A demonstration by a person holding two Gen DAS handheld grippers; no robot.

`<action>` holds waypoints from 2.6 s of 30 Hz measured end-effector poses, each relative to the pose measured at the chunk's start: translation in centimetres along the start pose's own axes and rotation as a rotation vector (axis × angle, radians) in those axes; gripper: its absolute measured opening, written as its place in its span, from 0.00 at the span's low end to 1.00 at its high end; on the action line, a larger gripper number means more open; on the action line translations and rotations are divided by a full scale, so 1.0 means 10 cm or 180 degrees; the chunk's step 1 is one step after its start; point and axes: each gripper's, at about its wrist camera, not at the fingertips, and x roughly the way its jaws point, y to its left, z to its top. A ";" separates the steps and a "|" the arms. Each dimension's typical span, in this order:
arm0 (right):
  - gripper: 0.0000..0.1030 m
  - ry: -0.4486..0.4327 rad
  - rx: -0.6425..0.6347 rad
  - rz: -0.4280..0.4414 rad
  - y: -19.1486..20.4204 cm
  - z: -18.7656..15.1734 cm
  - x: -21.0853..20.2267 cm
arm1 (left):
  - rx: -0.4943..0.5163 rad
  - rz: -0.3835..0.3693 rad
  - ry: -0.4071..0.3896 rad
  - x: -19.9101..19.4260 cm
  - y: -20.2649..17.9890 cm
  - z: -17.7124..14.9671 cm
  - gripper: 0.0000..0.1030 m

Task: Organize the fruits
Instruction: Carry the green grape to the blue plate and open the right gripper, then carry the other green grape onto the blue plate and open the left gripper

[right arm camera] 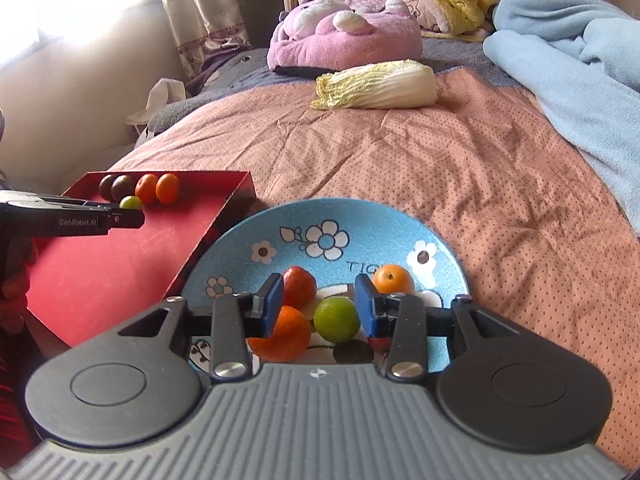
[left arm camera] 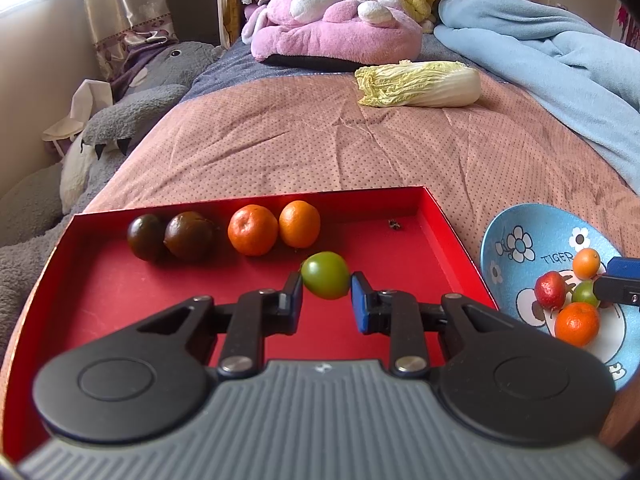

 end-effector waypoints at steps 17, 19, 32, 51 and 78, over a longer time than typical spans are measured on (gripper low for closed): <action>0.77 -0.0085 -0.0159 0.0220 0.26 0.10 -0.15 | 0.0015 0.0007 -0.0003 0.00 0.00 -0.01 0.28; 0.79 -0.0078 -0.0172 0.0231 0.28 0.11 -0.15 | 0.0021 0.0005 -0.0006 0.00 0.00 -0.01 0.28; 0.83 -0.0037 -0.0210 0.0263 0.29 0.08 -0.17 | 0.0193 -0.0134 -0.0077 -0.11 -0.19 -0.04 0.28; 0.84 0.0019 -0.0306 0.0262 0.17 -0.06 -0.30 | 0.0420 -0.0628 -0.0168 -0.23 -0.98 0.08 0.28; 0.86 0.0151 -0.0263 0.0321 0.07 -0.24 -0.34 | 0.0817 -0.0741 0.0009 -0.10 -1.54 -0.06 0.30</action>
